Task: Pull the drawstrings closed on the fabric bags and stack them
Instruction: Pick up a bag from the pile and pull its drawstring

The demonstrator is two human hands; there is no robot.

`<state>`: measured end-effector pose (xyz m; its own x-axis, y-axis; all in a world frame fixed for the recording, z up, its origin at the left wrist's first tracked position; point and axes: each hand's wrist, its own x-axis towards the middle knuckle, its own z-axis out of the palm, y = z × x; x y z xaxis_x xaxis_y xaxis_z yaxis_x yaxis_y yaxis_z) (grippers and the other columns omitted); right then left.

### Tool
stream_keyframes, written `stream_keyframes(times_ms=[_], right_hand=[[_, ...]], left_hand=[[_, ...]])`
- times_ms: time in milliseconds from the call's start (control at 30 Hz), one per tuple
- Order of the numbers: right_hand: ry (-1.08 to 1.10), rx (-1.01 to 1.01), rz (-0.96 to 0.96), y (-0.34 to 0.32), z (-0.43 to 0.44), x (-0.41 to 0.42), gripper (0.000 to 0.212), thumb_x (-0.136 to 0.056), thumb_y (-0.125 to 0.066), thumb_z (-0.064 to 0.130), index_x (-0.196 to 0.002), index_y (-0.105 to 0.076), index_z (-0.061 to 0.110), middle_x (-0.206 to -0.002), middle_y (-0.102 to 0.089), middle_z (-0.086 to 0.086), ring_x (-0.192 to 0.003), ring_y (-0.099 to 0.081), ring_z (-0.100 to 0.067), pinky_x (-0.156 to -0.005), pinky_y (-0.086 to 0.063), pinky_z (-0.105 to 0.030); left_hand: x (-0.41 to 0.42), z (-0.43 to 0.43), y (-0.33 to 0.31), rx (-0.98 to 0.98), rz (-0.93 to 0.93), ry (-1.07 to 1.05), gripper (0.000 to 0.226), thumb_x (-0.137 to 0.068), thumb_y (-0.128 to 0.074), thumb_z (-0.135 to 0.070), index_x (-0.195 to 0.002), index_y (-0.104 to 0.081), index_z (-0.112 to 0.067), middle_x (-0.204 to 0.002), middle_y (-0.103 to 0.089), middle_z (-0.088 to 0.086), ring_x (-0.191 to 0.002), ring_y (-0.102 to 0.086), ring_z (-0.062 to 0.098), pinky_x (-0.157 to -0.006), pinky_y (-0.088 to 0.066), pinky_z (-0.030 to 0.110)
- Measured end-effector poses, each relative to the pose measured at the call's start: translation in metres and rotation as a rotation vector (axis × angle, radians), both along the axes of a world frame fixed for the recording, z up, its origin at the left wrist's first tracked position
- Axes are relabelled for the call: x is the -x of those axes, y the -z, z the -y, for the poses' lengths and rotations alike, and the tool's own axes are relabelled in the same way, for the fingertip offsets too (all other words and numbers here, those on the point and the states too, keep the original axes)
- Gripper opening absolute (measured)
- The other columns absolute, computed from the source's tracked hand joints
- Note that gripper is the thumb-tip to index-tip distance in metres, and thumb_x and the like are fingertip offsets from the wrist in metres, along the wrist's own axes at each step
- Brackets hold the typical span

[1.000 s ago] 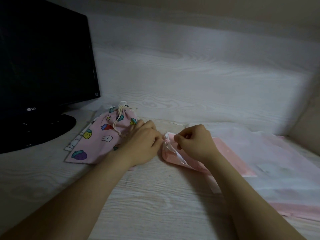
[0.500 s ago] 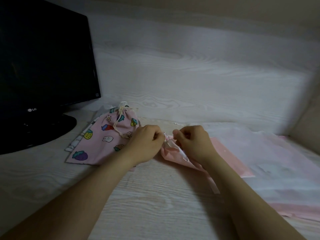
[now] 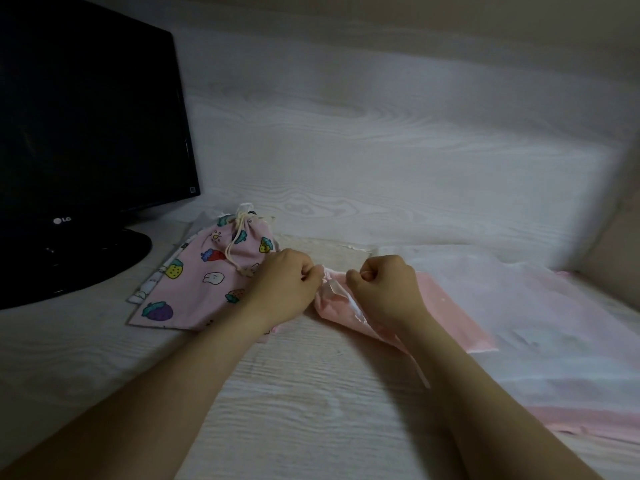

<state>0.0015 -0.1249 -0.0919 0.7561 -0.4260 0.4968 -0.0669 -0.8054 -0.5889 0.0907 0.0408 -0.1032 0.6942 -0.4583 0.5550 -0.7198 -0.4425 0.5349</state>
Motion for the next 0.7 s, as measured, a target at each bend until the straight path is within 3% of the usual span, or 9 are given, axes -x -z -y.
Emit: stream_keyframes(times_ms=[67,167,300,367,467,567,700], right_hand=[[-0.021,0.025,0.028,0.002,0.003,-0.001,0.034,-0.078,-0.064,0.012,-0.058,-0.04,0.0,-0.055,-0.032,-0.006,-0.054,-0.027,-0.017,-0.052,-0.024,-0.036],[-0.073,0.066,0.085,0.004,0.004,0.0,0.036,-0.076,-0.062,0.007,-0.055,-0.033,0.01,-0.054,-0.025,-0.002,-0.057,-0.02,-0.016,-0.052,-0.019,-0.035],[-0.154,0.159,0.043,0.006,0.004,-0.001,0.042,-0.078,-0.063,0.006,-0.056,-0.028,0.019,-0.051,-0.027,0.001,-0.055,-0.022,-0.017,-0.055,-0.018,-0.039],[-0.206,0.217,0.005,0.008,0.004,-0.004,0.043,-0.077,-0.064,0.007,-0.056,-0.028,0.018,-0.05,-0.031,0.002,-0.053,-0.027,-0.018,-0.058,-0.019,-0.041],[-0.254,0.259,-0.022,0.01,0.002,-0.005,0.047,-0.077,-0.063,0.004,-0.056,-0.025,0.021,-0.049,-0.028,0.004,-0.05,-0.025,-0.016,-0.06,-0.013,-0.039],[-0.234,0.267,-0.032,0.01,0.003,-0.005,0.047,-0.078,-0.063,0.004,-0.055,-0.026,0.021,-0.049,-0.028,0.004,-0.05,-0.025,-0.016,-0.06,-0.012,-0.038],[-0.218,0.293,-0.072,0.012,0.006,-0.006,0.044,-0.083,-0.066,0.015,-0.056,-0.032,0.019,-0.051,-0.036,0.004,-0.054,-0.034,-0.021,-0.058,-0.022,-0.037]], left_hand=[[0.0,0.0,-0.002,0.013,-0.041,0.011,0.051,-0.099,-0.066,-0.023,-0.057,-0.045,-0.002,-0.051,-0.042,0.011,-0.049,-0.034,0.014,-0.053,-0.039,0.036],[0.0,0.001,-0.004,0.089,-0.178,0.044,0.049,-0.102,-0.063,-0.026,-0.061,-0.046,-0.003,-0.054,-0.041,0.001,-0.052,-0.035,0.009,-0.055,-0.034,0.032],[-0.003,0.004,-0.008,0.311,-0.389,0.16,0.046,-0.102,-0.062,-0.029,-0.075,-0.058,0.008,-0.066,-0.062,0.008,-0.065,-0.058,0.014,-0.074,-0.055,0.043],[0.0,0.007,-0.01,0.395,-0.437,0.179,0.044,-0.1,-0.065,-0.028,-0.076,-0.062,0.008,-0.074,-0.067,0.016,-0.072,-0.061,0.017,-0.078,-0.055,0.044],[0.008,0.01,-0.011,0.492,-0.523,0.21,0.038,-0.102,-0.065,-0.016,-0.066,-0.064,-0.006,-0.085,-0.079,0.011,-0.074,-0.068,0.013,-0.076,-0.053,0.031],[0.015,0.011,-0.015,0.542,-0.599,0.307,0.032,-0.103,-0.065,-0.012,-0.073,-0.059,-0.002,-0.095,-0.08,0.016,-0.077,-0.074,0.017,-0.069,-0.055,0.028],[0.021,0.009,-0.018,0.479,-0.617,0.39,0.034,-0.107,-0.061,-0.017,-0.074,-0.055,-0.008,-0.077,-0.071,0.015,-0.066,-0.067,0.021,-0.055,-0.047,0.025]])
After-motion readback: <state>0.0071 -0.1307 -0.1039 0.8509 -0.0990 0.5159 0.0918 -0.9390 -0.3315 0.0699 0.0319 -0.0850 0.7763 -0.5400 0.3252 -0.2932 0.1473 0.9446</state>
